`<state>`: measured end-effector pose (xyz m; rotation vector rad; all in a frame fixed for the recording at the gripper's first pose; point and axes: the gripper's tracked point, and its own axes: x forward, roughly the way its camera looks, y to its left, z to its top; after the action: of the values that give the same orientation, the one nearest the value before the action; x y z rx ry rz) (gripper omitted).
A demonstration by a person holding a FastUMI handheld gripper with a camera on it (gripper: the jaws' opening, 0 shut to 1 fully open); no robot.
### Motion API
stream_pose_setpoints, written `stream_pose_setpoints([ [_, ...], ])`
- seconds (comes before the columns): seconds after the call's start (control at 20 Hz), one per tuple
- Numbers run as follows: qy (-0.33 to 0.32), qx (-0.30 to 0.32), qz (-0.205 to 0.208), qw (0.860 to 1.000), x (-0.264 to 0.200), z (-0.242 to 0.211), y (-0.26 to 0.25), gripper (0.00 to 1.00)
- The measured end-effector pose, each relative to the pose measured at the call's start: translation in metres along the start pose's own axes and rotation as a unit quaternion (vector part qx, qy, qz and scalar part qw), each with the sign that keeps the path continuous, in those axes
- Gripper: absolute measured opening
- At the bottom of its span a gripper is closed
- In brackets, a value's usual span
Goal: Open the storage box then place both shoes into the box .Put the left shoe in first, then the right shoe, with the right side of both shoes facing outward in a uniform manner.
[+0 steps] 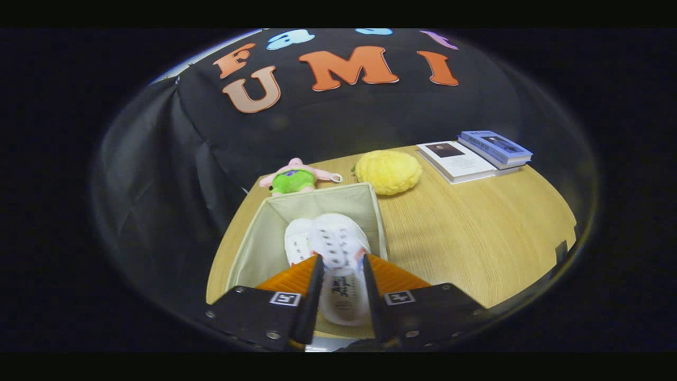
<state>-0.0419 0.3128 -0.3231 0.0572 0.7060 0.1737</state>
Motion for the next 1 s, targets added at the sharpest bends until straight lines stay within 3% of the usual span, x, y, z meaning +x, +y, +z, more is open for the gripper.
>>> stream_pose_setpoints([
  [0.2,-0.029,-0.016,0.003,0.999,-0.01,0.025,-0.004,0.98],
  [0.55,-0.072,-0.031,0.002,0.997,-0.032,0.075,-0.034,0.99],
  [1.0,-0.162,-0.041,-0.041,0.985,-0.093,0.177,-0.12,0.99],
])
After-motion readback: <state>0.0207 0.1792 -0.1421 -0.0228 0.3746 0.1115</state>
